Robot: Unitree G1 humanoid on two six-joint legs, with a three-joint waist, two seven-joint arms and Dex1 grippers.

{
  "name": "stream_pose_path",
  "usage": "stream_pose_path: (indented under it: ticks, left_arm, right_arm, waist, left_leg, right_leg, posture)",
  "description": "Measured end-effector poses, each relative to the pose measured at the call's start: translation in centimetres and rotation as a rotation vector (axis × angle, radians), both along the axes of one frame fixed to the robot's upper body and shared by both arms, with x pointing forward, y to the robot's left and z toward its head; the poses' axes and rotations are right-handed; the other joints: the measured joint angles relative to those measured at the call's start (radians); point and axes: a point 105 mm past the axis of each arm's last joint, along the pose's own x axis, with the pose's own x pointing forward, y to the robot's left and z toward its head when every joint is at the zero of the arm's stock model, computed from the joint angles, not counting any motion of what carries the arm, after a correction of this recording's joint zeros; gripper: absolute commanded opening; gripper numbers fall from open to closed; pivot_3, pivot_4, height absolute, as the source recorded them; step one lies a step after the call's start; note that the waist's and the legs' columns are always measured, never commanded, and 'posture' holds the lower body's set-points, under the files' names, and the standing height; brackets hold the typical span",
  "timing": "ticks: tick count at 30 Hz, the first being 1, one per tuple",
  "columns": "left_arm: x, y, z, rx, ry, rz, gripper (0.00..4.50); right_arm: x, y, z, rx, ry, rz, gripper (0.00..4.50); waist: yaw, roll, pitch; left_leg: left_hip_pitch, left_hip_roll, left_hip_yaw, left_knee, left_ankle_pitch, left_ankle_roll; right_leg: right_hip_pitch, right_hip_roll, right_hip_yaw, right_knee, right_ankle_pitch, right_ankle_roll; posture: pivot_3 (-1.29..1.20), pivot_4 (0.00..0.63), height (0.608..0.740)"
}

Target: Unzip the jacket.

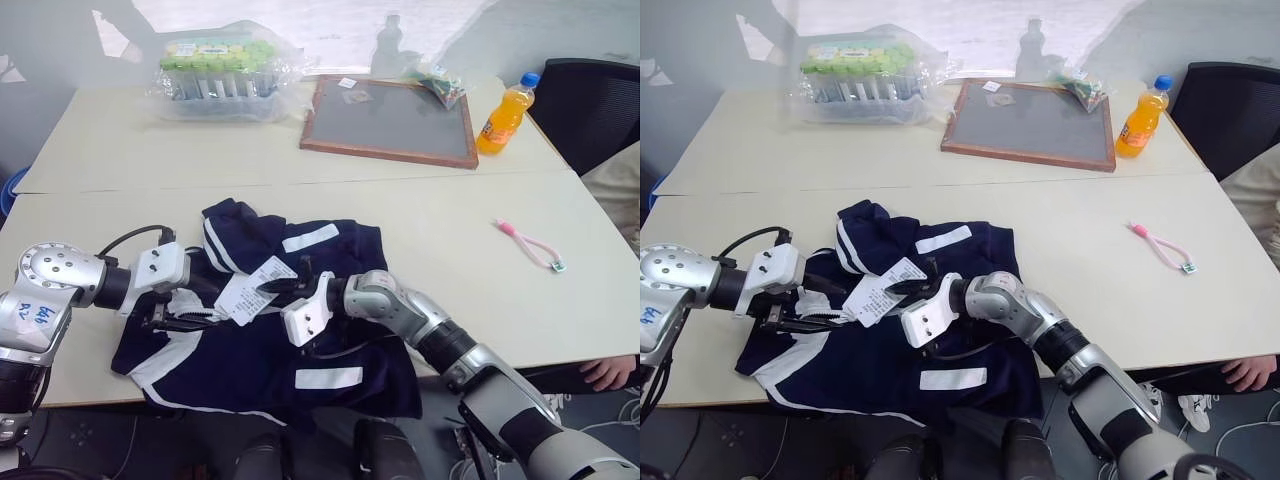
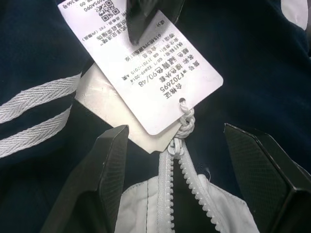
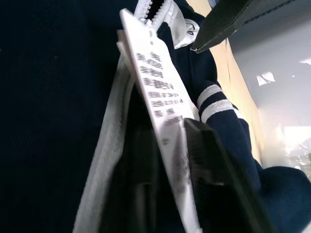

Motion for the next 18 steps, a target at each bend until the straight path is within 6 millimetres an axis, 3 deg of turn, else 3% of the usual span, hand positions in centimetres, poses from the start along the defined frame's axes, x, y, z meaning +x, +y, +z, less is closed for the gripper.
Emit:
stream_pose_path:
  ticks: [3,9,18]
  left_arm:
    - [-0.1,0.0,-0.5,-0.004,0.002,0.003,3.30]
    - [0.0,1.0,-2.9,0.040,-0.003,0.016,3.30]
    - [2.9,-0.4,-4.2,0.003,-0.086,-0.045,3.30]
  right_arm:
    - [0.5,-0.6,0.0,0.033,0.040,-0.045,0.05]
    - [0.9,-3.9,-0.1,0.144,0.161,-0.178,0.05]
    - [0.4,-7.3,0.7,0.291,0.257,-0.331,0.05]
  waist:
    - [0.001,0.000,0.000]
    - [0.005,0.000,0.000]
    - [0.041,0.005,-0.004]
  left_leg:
    - [0.000,0.000,0.000,0.000,0.000,0.000]
    - [0.000,0.000,-0.001,0.000,0.000,0.000]
    - [0.003,-0.001,-0.001,0.005,0.000,0.001]
  right_leg:
    - [0.000,0.000,0.000,0.000,0.000,0.000]
    - [0.001,0.000,0.000,0.000,0.000,0.000]
    - [0.006,-0.001,0.000,0.002,0.000,0.000]
  posture:
    - [0.00,0.150,0.740]
    - [0.00,0.150,0.740]
    - [0.00,0.150,0.740]
